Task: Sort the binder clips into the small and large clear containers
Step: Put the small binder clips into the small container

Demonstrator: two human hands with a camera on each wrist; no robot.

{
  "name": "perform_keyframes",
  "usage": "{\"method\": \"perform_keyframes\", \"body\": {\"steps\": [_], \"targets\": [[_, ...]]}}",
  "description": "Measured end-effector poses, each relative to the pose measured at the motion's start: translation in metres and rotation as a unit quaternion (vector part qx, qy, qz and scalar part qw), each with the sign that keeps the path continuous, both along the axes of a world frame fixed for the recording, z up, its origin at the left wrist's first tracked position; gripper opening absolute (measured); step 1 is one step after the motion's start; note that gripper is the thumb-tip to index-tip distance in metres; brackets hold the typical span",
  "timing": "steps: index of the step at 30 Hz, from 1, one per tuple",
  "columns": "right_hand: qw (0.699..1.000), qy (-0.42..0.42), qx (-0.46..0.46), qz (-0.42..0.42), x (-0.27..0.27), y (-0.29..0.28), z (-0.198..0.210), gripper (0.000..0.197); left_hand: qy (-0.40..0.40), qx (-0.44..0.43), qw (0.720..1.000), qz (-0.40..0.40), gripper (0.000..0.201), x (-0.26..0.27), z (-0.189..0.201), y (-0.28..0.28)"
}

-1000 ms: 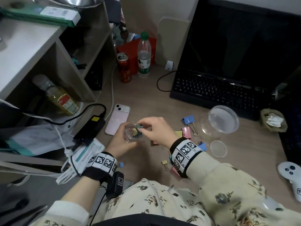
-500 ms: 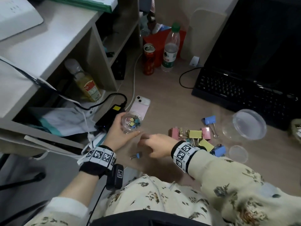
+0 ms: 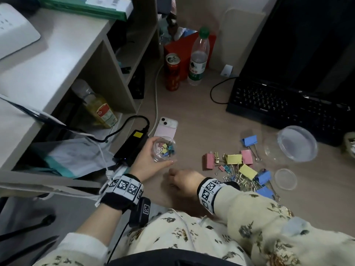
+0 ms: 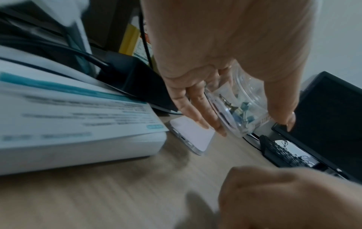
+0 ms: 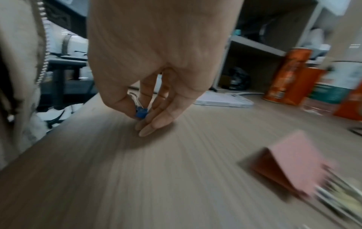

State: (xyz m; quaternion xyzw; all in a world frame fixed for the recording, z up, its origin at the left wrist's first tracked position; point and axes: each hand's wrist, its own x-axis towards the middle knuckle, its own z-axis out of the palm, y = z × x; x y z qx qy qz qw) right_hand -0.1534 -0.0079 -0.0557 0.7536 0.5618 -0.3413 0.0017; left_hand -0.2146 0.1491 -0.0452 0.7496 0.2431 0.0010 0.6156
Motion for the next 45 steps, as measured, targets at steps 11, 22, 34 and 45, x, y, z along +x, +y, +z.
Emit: {"method": "perform_keyframes", "body": {"steps": [11, 22, 34, 45], "targets": [[0.866, -0.003, 0.238, -0.441, 0.083, -0.080, 0.047, 0.013, 0.006, 0.024, 0.995, -0.096, 0.086, 0.044, -0.003, -0.046], [0.833, 0.041, 0.295, -0.467, 0.097, -0.115, 0.067, 0.018, -0.023, 0.000, 0.990, -0.142, 0.080, 0.062, 0.005, -0.090], [0.931, -0.058, -0.021, -0.360, 0.067, -0.134, 0.007, 0.034, -0.007, 0.017, 0.995, -0.102, 0.090, 0.054, 0.002, -0.089], [0.949, -0.115, -0.029, -0.293, 0.058, -0.125, -0.004, 0.040, -0.005, 0.059, 0.992, -0.109, 0.094, 0.053, 0.008, -0.086]]}}
